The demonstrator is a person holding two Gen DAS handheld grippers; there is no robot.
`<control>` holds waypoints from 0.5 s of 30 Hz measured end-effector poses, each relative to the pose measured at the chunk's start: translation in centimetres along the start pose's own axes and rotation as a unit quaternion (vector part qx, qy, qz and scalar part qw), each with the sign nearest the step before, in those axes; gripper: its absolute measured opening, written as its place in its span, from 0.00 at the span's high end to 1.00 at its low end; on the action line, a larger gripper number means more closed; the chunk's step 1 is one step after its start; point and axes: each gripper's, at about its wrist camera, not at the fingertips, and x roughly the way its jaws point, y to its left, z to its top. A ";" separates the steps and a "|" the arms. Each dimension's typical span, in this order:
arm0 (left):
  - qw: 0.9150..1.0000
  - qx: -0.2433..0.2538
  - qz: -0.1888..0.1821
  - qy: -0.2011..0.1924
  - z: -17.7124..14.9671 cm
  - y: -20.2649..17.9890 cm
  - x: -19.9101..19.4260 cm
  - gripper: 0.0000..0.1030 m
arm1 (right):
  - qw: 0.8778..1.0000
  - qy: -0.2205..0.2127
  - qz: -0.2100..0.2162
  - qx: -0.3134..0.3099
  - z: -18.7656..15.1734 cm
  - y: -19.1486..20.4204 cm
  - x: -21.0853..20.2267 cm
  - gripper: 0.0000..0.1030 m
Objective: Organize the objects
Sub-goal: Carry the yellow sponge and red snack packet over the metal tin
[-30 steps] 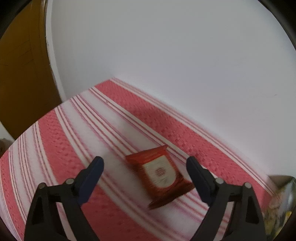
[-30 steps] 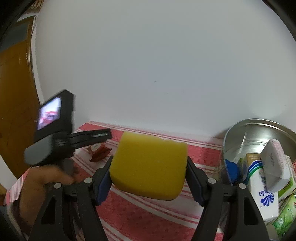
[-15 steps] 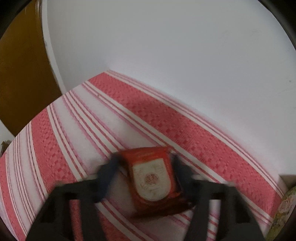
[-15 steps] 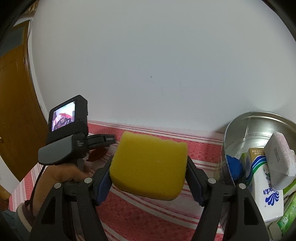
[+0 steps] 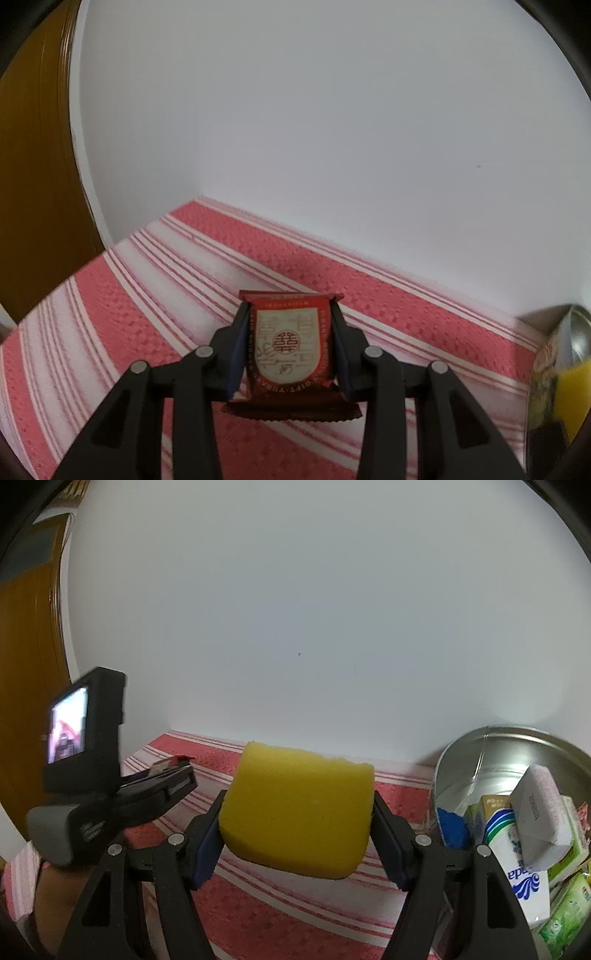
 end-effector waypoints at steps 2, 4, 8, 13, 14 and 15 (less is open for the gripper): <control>1.000 0.005 0.001 -0.009 -0.3 0.2 -0.9 0.62 | 1.000 -0.006 -0.006 -0.004 0.1 0.0 0.0 0.29; 1.000 0.004 0.000 -0.013 -0.5 0.5 -1.6 0.62 | 1.000 -0.011 -0.012 -0.006 0.1 -0.2 0.0 0.29; 1.000 -0.004 0.000 -0.020 -1.0 1.4 -2.7 0.62 | 1.000 -0.020 -0.020 -0.011 0.1 -0.5 0.0 0.29; 0.999 -0.001 -0.002 -0.032 -1.6 1.5 -4.2 0.62 | 0.999 -0.024 -0.033 -0.025 -0.1 -0.6 0.3 0.29; 0.999 0.001 -0.003 -0.036 -1.7 1.5 -4.4 0.62 | 0.999 -0.025 -0.035 -0.026 -0.1 -0.6 0.3 0.29; 0.999 0.001 -0.004 -0.038 -1.8 1.5 -4.6 0.62 | 0.999 -0.029 -0.037 -0.028 -0.2 -0.7 0.2 0.29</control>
